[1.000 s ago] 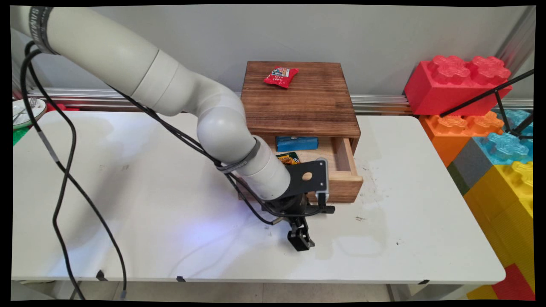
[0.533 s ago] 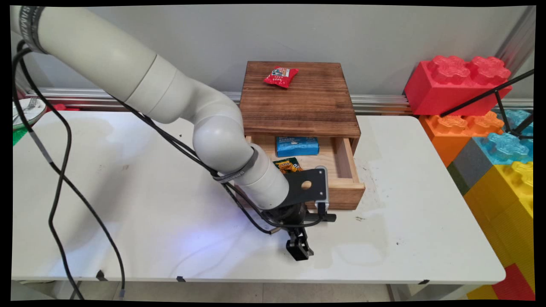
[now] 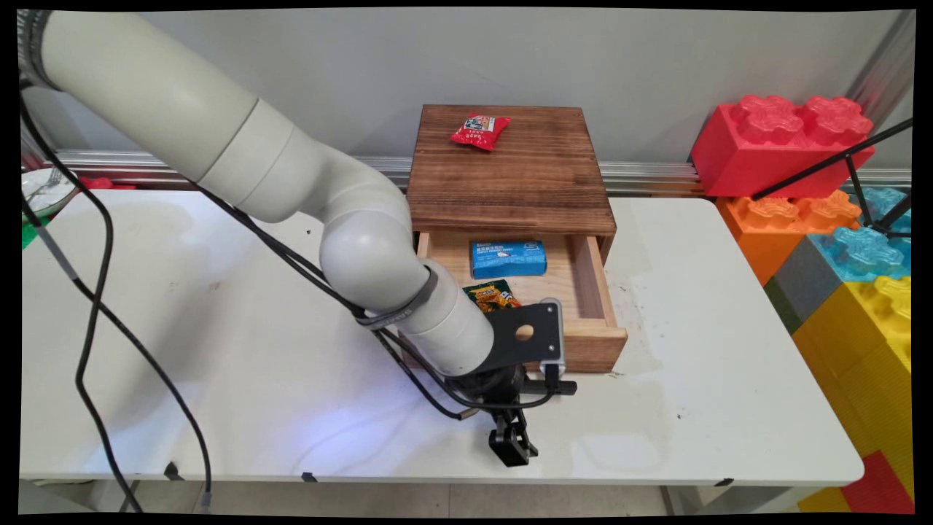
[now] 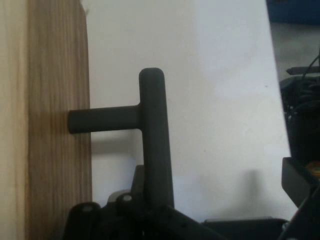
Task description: Open the drawer
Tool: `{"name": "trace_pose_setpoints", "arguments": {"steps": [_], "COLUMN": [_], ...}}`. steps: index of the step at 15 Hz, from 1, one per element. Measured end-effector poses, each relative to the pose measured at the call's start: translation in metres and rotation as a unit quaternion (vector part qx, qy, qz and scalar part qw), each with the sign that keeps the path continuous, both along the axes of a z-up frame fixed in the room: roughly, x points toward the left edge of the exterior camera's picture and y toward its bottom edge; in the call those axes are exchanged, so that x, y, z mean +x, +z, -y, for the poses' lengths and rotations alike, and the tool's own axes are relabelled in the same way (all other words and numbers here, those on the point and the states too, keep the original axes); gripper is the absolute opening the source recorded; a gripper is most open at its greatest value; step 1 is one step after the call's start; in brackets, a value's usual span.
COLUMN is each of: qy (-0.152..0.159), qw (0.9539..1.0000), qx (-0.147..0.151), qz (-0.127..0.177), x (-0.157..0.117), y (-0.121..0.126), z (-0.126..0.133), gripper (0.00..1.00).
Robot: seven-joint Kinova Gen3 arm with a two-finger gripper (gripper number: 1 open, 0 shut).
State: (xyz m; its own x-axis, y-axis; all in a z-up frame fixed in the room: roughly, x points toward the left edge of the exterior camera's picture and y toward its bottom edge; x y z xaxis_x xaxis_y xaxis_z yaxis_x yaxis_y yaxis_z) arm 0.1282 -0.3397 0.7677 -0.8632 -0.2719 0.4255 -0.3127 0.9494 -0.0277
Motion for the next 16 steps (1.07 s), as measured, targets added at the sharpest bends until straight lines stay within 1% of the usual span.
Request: {"name": "trace_pose_setpoints", "arguments": {"steps": [16], "qy": [-0.005], "qw": [0.9999], "qx": [0.009], "qz": [-0.005], "x": [-0.008], "y": [0.003], "z": [-0.029], "gripper": [1.00]}}
